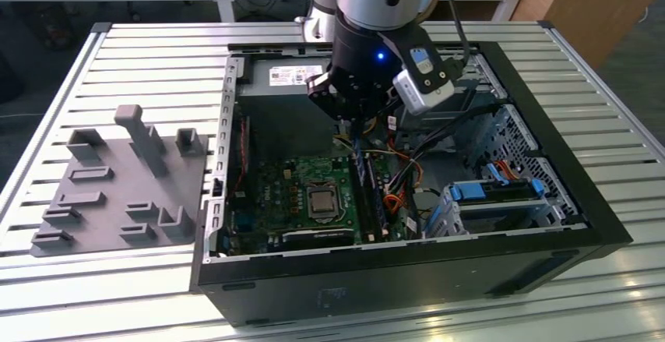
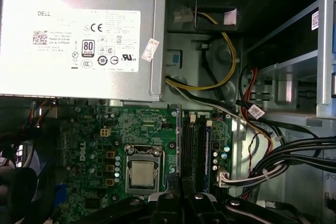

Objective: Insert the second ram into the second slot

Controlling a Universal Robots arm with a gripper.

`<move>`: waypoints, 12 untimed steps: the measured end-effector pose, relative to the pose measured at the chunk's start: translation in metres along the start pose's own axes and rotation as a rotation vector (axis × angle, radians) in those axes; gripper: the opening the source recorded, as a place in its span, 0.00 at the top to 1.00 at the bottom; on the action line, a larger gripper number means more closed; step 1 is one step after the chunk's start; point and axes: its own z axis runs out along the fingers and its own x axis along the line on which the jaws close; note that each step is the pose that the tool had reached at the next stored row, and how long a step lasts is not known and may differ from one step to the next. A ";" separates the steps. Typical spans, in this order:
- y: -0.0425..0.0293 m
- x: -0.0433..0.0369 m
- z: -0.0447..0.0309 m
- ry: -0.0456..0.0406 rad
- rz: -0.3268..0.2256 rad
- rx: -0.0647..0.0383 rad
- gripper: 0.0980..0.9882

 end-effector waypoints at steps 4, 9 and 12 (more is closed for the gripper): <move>-0.0002 0.0001 0.0005 0.0001 0.000 0.000 0.96; -0.0003 0.0001 0.0032 -0.0001 0.000 -0.001 0.96; -0.0004 -0.0001 0.0052 0.0000 0.000 0.000 0.96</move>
